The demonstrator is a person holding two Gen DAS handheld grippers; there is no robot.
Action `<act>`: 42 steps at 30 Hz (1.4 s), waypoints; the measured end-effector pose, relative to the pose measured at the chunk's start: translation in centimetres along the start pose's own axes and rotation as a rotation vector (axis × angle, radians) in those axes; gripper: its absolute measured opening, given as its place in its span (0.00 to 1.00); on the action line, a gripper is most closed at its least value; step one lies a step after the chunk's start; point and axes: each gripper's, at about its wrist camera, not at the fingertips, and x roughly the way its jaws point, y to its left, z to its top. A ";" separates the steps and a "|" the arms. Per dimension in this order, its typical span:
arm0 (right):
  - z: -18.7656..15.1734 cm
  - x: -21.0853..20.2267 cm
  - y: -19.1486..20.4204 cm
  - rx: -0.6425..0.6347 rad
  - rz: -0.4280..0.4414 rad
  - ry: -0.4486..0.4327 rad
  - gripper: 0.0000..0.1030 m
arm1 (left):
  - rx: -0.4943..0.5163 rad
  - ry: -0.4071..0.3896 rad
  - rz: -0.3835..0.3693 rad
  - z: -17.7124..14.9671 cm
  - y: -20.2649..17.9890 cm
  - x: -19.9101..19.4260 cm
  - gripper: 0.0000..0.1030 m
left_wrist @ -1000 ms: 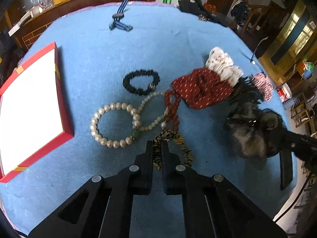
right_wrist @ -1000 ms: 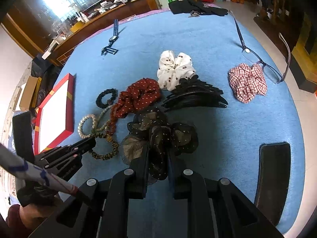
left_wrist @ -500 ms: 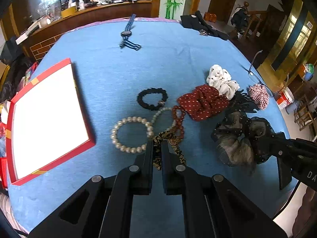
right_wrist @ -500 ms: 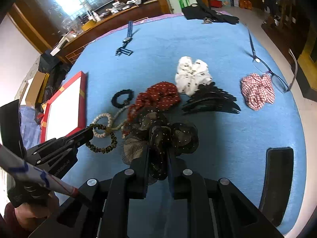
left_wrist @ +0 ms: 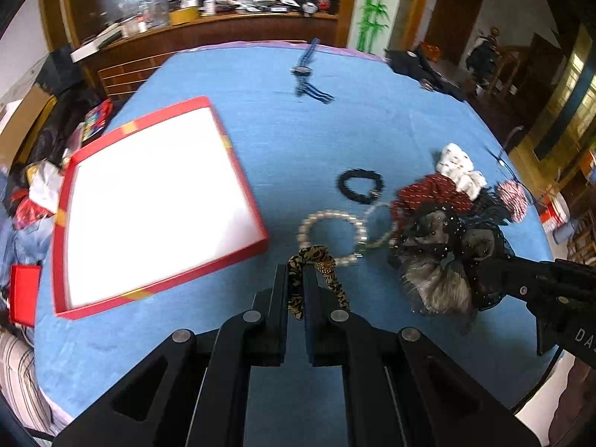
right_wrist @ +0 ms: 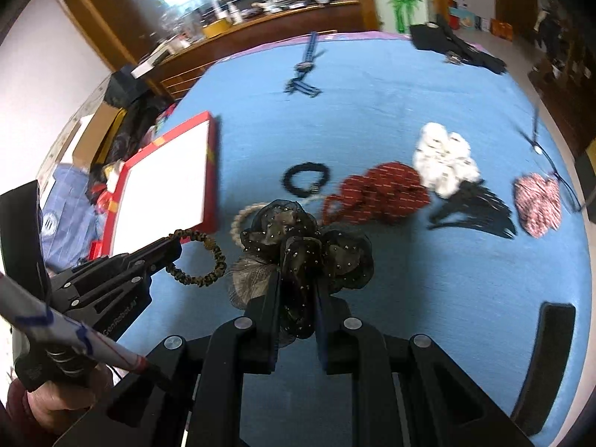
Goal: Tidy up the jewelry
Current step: 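Carry both items into the red-rimmed white box and open both tools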
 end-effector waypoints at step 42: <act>11.3 9.4 17.0 -0.182 0.053 0.016 0.16 | -0.171 -0.067 0.130 7.7 21.3 1.0 0.06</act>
